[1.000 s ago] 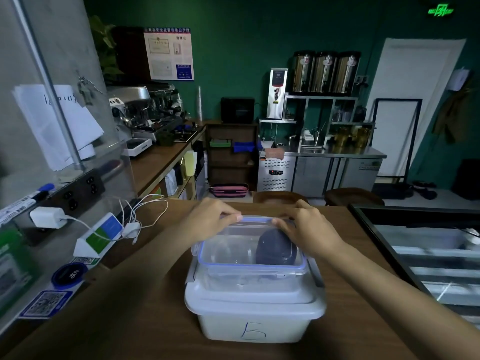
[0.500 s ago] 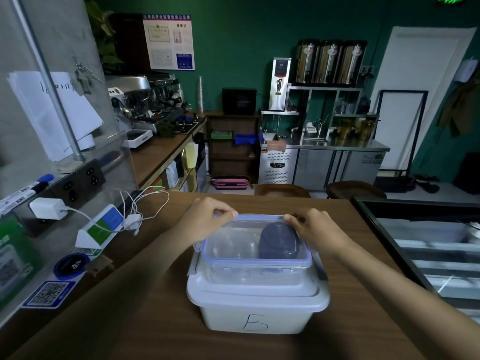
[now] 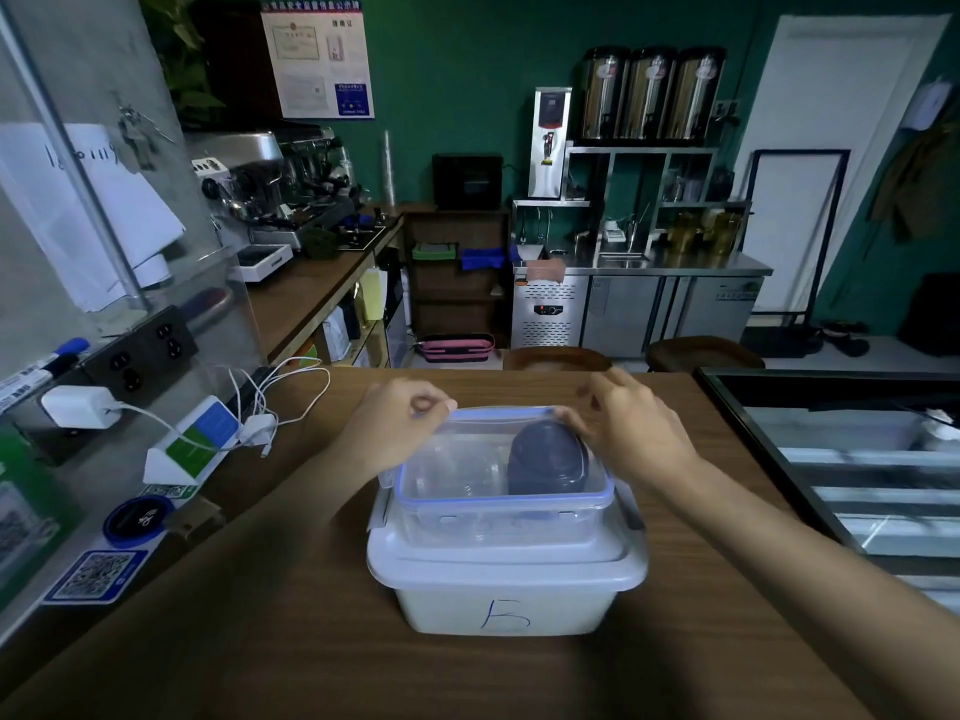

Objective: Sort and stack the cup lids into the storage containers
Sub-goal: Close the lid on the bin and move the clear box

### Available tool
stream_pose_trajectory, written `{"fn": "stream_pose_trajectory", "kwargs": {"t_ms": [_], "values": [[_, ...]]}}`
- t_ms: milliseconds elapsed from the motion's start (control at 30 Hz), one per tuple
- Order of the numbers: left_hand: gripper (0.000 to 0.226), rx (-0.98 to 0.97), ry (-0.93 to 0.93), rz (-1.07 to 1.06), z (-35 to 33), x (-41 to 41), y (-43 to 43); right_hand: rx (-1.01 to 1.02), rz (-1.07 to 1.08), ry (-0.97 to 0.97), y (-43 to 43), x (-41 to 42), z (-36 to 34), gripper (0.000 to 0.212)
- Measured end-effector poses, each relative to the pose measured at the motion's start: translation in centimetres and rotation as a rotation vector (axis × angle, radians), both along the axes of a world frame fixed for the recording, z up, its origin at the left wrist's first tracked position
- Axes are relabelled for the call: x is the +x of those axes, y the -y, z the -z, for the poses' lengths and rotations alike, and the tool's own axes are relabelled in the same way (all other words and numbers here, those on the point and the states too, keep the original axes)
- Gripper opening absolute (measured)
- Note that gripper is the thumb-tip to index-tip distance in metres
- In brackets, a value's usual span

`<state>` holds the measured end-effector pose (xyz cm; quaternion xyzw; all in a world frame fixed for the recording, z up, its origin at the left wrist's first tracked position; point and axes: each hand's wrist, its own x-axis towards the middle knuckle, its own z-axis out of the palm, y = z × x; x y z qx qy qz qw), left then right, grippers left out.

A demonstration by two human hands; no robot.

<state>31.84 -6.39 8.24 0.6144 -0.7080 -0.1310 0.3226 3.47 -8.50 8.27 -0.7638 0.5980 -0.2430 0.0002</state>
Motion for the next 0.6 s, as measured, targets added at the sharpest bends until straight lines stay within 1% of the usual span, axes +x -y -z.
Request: {"fn": "stream_pose_trajectory", "kwargs": {"t_ms": [100,200,400,533,600], "values": [[0.021,-0.066,-0.032,-0.072,-0.6,0.6,-0.7,-0.048,-0.056,0.094,-0.2,-0.7,-1.4,0.046],[0.025,-0.092,-0.029,-0.133,-1.8,1.5,-1.8,0.045,-0.115,0.101,-0.8,-1.5,-2.6,0.042],[0.037,0.074,0.080,-0.132,-2.2,1.5,-3.9,0.156,-0.145,0.104,-1.7,-1.9,-2.1,0.044],[0.031,0.077,0.036,-0.119,-1.5,1.7,-4.4,0.195,-0.121,0.147,-2.3,-2.3,-2.0,0.045],[0.026,0.064,0.013,-0.116,-1.3,1.6,-4.5,0.248,-0.110,0.188,-2.6,-2.4,-1.9,0.042]]}}
